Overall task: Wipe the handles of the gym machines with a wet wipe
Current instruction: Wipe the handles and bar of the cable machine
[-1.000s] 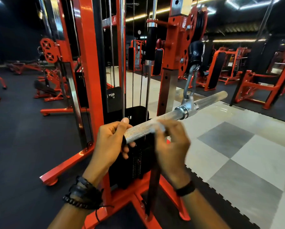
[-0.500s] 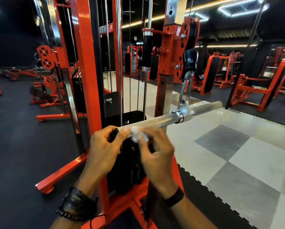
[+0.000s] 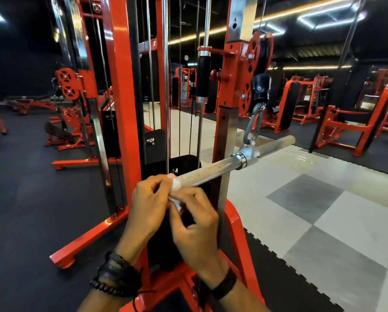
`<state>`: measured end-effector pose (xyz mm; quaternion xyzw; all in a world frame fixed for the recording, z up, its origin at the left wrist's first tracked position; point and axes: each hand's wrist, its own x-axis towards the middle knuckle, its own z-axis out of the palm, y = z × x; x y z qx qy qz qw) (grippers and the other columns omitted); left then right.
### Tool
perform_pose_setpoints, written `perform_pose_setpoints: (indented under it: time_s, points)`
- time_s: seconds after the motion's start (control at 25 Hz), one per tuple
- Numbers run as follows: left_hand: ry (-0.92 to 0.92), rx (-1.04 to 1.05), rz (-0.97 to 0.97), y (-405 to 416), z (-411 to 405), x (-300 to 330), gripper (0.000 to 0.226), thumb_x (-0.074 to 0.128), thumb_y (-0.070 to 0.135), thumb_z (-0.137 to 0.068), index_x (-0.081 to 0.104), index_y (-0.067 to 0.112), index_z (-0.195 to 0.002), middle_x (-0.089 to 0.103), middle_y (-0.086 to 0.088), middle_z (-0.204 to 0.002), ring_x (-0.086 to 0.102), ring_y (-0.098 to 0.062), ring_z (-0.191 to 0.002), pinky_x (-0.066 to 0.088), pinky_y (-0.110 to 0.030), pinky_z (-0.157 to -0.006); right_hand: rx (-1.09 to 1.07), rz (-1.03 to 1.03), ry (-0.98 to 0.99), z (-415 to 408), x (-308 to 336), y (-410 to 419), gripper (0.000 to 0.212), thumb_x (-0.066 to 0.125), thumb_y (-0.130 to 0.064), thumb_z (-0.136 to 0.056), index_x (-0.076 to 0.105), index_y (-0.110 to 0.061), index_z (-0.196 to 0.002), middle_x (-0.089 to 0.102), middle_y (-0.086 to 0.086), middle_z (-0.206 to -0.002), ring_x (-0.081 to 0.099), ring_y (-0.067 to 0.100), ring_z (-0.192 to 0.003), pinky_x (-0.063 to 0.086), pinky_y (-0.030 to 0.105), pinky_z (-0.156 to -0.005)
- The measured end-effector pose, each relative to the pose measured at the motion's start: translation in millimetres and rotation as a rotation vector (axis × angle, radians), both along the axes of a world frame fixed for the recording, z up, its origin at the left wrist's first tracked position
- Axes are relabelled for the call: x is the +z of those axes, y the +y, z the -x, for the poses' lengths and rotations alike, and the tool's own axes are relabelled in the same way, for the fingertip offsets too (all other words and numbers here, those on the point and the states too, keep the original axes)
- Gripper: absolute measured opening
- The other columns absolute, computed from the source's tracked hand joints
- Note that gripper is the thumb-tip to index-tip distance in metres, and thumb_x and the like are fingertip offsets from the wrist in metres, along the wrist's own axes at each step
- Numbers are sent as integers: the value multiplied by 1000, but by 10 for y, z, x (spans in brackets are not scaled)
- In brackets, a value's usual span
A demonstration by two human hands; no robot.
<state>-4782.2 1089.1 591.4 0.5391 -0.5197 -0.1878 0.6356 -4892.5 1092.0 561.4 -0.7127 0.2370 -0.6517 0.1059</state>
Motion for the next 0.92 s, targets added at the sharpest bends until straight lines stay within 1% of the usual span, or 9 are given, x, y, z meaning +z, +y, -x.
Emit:
perform_pose_setpoints:
  time_s: [0.08, 0.2, 0.28, 0.4, 0.48, 0.6, 0.72, 0.8, 0.92]
  points:
    - [48, -43, 33, 47, -45, 45, 25, 66, 33, -83, 73, 19, -102, 73, -3, -93, 69, -26, -88, 58, -37, -77, -62, 0, -21, 151, 45, -240, 11, 70, -1, -86, 71, -7, -95, 65, 2, -93, 61, 9, -90, 49, 21, -82]
    - [-41, -37, 45, 113, -92, 65, 18, 72, 17, -89, 69, 14, -107, 71, -5, -96, 70, -24, -77, 60, -34, -69, -353, -131, -243, 636, 167, -848, 12, 70, -4, -85, 69, -15, -91, 64, -3, -90, 62, 15, -85, 53, 39, -77]
    - [-79, 17, 51, 99, -73, 62, 17, 68, 22, -92, 71, 12, -105, 72, -5, -91, 70, -19, -68, 61, -39, -66, -432, -212, -343, 836, 208, -1069, 11, 68, -7, -85, 70, -13, -93, 66, -1, -91, 64, 23, -86, 53, 43, -78]
    - [-6, 57, -5, 21, 1, 56, 31, 60, 38, -96, 71, 11, -85, 67, -3, -67, 61, -16, -53, 57, -41, -56, -262, -195, -303, 482, 181, -686, 15, 68, -2, -87, 68, -16, -92, 66, -2, -92, 63, 19, -88, 53, 44, -80]
    - [8, 96, -58, -37, -14, 80, 53, 54, 51, -96, 57, 15, -57, 54, 2, -49, 49, -15, -46, 43, -38, -52, -62, -103, -130, 66, 58, -214, 16, 68, 1, -87, 67, -14, -93, 65, -1, -94, 62, 13, -92, 52, 32, -83]
    - [-4, 88, -138, -55, -79, 138, 66, 47, 59, -95, 45, 15, -44, 46, -1, -44, 40, -16, -44, 33, -36, -53, -8, -14, -4, -127, -69, -11, 15, 69, 3, -85, 71, -7, -96, 64, 3, -94, 62, 10, -91, 49, 22, -83]
    - [-5, 70, -139, -21, -118, 169, 65, 48, 61, -95, 68, 7, -66, 62, -9, -54, 55, -19, -50, 47, -40, -55, -234, -102, -238, 310, 78, -458, 20, 72, -1, -83, 67, -19, -88, 65, -2, -89, 63, 15, -84, 50, 24, -77]
    - [-27, 41, -24, 29, -126, 164, 47, 55, 57, -87, 75, 15, -85, 69, -5, -71, 62, -17, -64, 55, -50, -65, -387, -188, -374, 661, 201, -849, 20, 72, -6, -84, 65, -23, -91, 66, 2, -89, 66, 23, -82, 52, 21, -75]
    - [-46, -19, 20, 50, -124, 125, 24, 70, 41, -83, 74, 21, -97, 72, 1, -86, 65, -20, -77, 57, -52, -72, -444, -268, -413, 731, 218, -1025, 16, 70, -7, -85, 66, -22, -92, 69, 8, -92, 67, 27, -84, 55, 40, -78]
